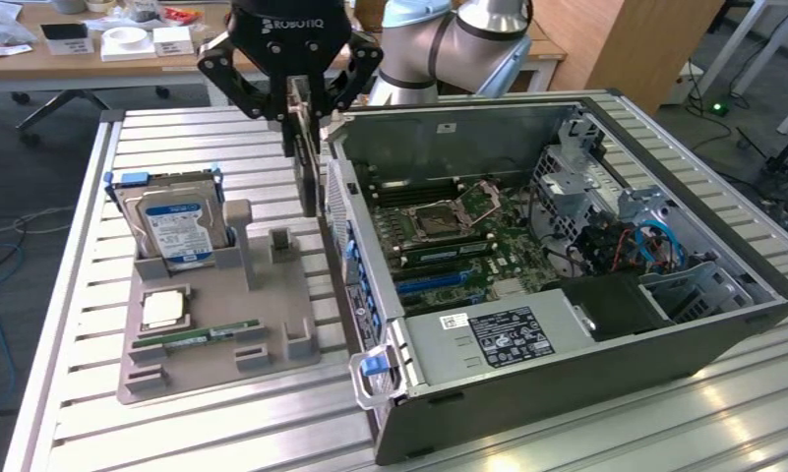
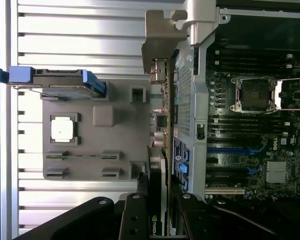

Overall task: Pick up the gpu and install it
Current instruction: 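Pick up the gpu and move the gpu toward the slot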

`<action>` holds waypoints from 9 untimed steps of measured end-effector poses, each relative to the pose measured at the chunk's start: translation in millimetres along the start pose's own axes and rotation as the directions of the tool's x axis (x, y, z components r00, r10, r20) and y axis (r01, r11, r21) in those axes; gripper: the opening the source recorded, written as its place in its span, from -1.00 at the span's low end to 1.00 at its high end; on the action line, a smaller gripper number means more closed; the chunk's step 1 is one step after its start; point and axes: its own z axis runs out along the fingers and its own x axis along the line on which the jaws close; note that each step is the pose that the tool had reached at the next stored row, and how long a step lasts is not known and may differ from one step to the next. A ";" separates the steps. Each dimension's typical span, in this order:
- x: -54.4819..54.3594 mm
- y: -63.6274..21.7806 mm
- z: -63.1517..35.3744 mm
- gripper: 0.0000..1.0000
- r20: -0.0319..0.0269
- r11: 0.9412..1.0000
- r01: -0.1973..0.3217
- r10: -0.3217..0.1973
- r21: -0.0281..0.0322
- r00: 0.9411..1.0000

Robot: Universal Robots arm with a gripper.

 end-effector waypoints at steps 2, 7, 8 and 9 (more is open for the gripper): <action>-7.0 0.1 0.1 -0.47 0.000 1.000 0.000 0.000 0.000 1.000; -27.8 0.2 0.8 -0.47 0.000 1.000 0.000 0.000 -0.002 1.000; -32.2 0.2 0.9 -0.47 0.000 1.000 0.000 0.000 -0.002 1.000; -36.5 0.2 1.0 -0.47 0.000 1.000 0.000 0.000 -0.002 1.000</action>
